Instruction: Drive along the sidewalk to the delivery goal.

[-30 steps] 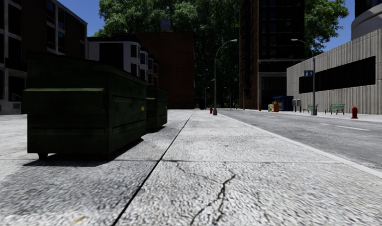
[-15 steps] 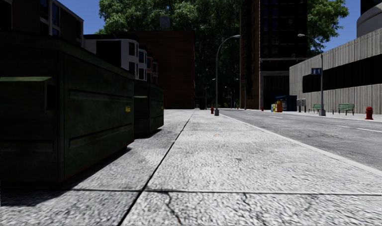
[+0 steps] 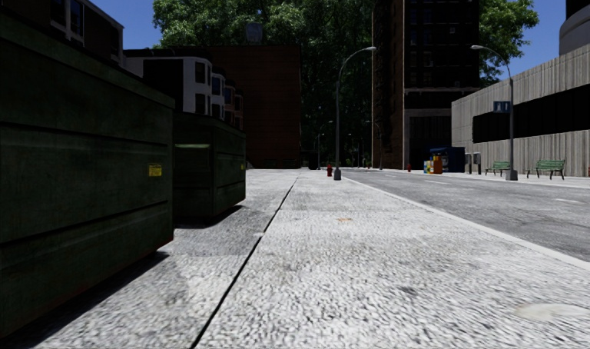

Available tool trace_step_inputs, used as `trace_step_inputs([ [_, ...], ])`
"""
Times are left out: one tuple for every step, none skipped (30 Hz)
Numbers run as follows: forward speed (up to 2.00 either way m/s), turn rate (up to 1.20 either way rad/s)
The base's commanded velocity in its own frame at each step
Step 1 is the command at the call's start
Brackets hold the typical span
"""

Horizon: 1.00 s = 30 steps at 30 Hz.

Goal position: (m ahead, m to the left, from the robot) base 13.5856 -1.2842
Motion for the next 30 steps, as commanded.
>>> trace_step_inputs([
  [2.0,0.0],
  [2.0,0.0],
  [2.0,0.0],
  [2.0,0.0],
  [2.0,0.0],
  [2.0,0.0],
  [2.0,0.0],
  [2.0,-0.04],
  [2.0,-0.04],
  [2.0,-0.19],
  [2.0,-0.1],
  [2.0,-0.07],
  [2.0,-0.07],
  [2.0,-0.1],
  [2.0,-0.14],
  [2.0,-0.14],
  [2.0,-0.15],
  [2.0,-0.03],
  [2.0,0.0],
  [2.0,0.0],
  [2.0,0.0],
  [2.0,0.0],
  [2.0,0.0],
  [2.0,0.0],
  [2.0,0.0],
  [2.0,0.0],
  [2.0,-0.07],
  [2.0,-0.14],
  [2.0,-0.14],
  [2.0,-0.21],
])
